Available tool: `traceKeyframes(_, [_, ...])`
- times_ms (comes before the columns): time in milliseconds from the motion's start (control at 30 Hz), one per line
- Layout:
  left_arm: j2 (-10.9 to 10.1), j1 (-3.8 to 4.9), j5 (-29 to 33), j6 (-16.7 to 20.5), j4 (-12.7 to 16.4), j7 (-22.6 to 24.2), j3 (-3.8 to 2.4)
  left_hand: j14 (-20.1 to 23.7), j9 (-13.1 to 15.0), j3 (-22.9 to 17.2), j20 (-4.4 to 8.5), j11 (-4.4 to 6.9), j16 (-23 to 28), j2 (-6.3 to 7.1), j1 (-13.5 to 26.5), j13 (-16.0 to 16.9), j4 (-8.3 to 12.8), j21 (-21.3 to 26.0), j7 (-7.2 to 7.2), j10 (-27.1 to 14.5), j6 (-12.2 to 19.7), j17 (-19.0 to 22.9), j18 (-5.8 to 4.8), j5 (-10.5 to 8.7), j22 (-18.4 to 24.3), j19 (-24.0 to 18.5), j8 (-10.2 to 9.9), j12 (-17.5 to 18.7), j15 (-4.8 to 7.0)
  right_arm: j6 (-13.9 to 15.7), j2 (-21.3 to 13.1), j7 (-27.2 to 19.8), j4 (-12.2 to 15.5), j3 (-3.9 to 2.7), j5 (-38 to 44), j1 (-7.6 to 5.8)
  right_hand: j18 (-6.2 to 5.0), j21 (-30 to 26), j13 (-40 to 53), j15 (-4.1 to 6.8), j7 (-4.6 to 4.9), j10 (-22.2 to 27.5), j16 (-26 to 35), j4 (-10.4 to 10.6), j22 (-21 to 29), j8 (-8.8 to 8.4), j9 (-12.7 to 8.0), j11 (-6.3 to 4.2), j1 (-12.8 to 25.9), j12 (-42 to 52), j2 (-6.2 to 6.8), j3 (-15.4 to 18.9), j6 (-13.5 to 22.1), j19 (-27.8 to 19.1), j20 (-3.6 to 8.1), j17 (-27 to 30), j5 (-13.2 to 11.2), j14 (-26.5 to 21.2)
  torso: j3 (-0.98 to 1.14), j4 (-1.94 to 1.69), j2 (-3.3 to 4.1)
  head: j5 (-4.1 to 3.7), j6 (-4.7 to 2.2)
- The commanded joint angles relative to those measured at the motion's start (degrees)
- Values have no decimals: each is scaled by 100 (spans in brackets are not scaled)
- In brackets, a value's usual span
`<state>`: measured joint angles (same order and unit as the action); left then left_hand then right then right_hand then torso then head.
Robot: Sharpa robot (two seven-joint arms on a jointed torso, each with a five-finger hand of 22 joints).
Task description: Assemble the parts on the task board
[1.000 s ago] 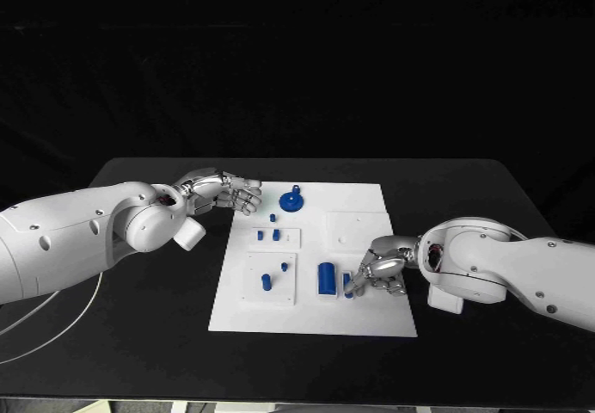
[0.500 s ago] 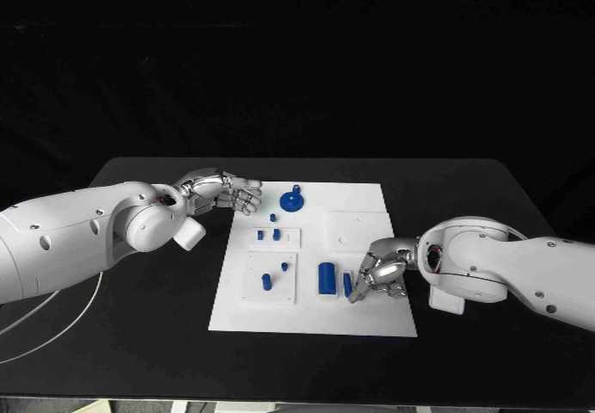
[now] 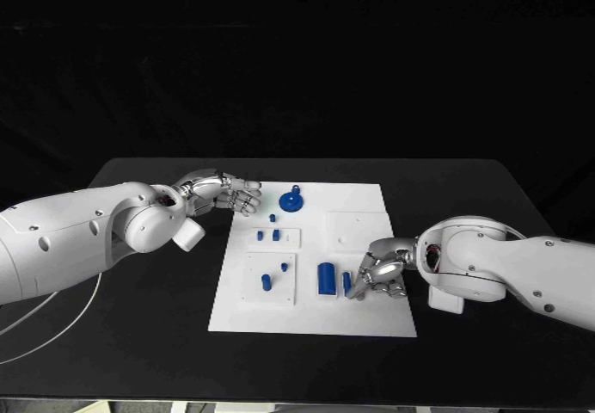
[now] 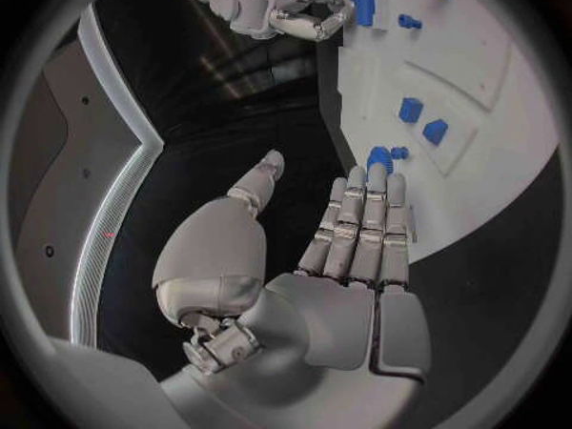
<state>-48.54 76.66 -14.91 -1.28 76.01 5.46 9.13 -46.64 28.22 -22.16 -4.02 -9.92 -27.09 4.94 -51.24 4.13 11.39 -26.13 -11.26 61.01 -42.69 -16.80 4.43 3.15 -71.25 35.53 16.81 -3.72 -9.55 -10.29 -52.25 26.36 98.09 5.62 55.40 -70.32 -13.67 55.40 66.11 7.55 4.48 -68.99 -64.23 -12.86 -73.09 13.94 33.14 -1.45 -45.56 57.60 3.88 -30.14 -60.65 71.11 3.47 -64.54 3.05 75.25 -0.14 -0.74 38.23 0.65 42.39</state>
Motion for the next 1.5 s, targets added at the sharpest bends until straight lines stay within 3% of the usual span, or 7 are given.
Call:
traceKeyframes(33, [8, 5, -75, -83, 7, 4, -2, 7, -8, -2, 9, 10, 33, -44, -8, -5, -26, 39, -19, -13, 28, -6, 62, -24, -7, 42, 23, -29, -12, -134, 8, 222, -24, 26, 88, 28, -133, -22, -4, 18, 14, -14, 15, 205, 5, -14, -6, -34, -8, -6, -44, -306, -41, 31, -16, -7, -23, 16, 0, 1, -1, 0, -4])
traceKeyframes(200, [8, 5, -73, -85, 8, 1, -1, 6, -8, -3, 10, 10, 34, -43, -12, -5, -25, 40, -19, -14, 28, -7, 62, -24, -8, 42, 24, -29, -12, -104, 22, 245, -30, 26, 188, 28, -133, 4, 6, 11, 21, -17, 6, 334, -13, -2, 8, -27, -155, 3, 27, -840, -31, 39, -16, -14, -27, 19, 2, -2, 1, 6, -10])
traceKeyframes(433, [10, 5, -78, -88, 9, 2, 0, 6, -9, -5, 10, 10, 34, -42, -17, -5, -23, 41, -19, -14, 28, -8, 63, -24, -9, 42, 24, -29, -11, -30, 59, 218, -41, 26, 247, 28, -133, 31, 13, 6, 24, -27, -3, 360, -27, 16, 26, -23, -203, 14, 32, -1115, -30, 53, -31, -19, -25, 27, 0, -1, 1, 4, -12])
traceKeyframes(667, [5, 5, -80, -83, 9, -4, 0, 5, -9, -6, 10, 10, 35, -44, -20, -5, -23, 42, -18, -13, 28, -10, 63, -24, -10, 43, 25, -29, -11, 26, 146, 285, -121, 26, 247, 28, -133, 48, 16, 3, 25, -37, -9, 383, -34, 29, 39, -21, -110, 20, 147, -1100, -31, 67, -43, -21, -26, 35, -1, -6, 2, 5, -12])
traceKeyframes(1067, [5, 5, -84, -95, 15, -9, 0, 4, -10, -7, 10, 11, 36, -44, -24, -5, -23, 44, -18, -12, 28, -12, 62, -24, -13, 44, 27, -30, -11, -163, 223, 527, -208, 30, 247, 29, -133, 54, 16, 3, 24, -37, -11, 370, -36, 33, 47, -22, -80, 20, 192, -1089, -22, 70, -42, -20, -25, 38, -3, 0, -1, 7, -2])
traceKeyframes(1300, [5, 5, -85, -90, 9, -5, 0, 4, -11, -7, 10, 11, 36, -43, -26, -5, -23, 46, -18, -11, 28, -14, 62, -24, -14, 45, 28, -30, -11, -64, 197, 421, -219, 32, 247, 38, -133, 54, 17, 3, 26, -32, -9, 329, -37, 34, 51, -21, -97, 18, 212, -1097, -11, 65, -40, -19, -26, 37, 1, -2, 0, 5, -19])
traceKeyframes(1500, [12, 5, -85, -79, -4, 10, 1, 3, -12, -7, 10, 11, 37, -44, -26, -5, -25, 47, -18, -11, 27, -15, 62, -24, -15, 46, 29, -30, -11, 239, 99, 108, -271, 32, -105, 37, -133, 52, 21, -57, 111, 9, 3, 388, -39, -118, 7, 60, 341, 6, 550, -654, 305, 45, -72, -13, -28, 22, -5, 1, -5, -14, -53])
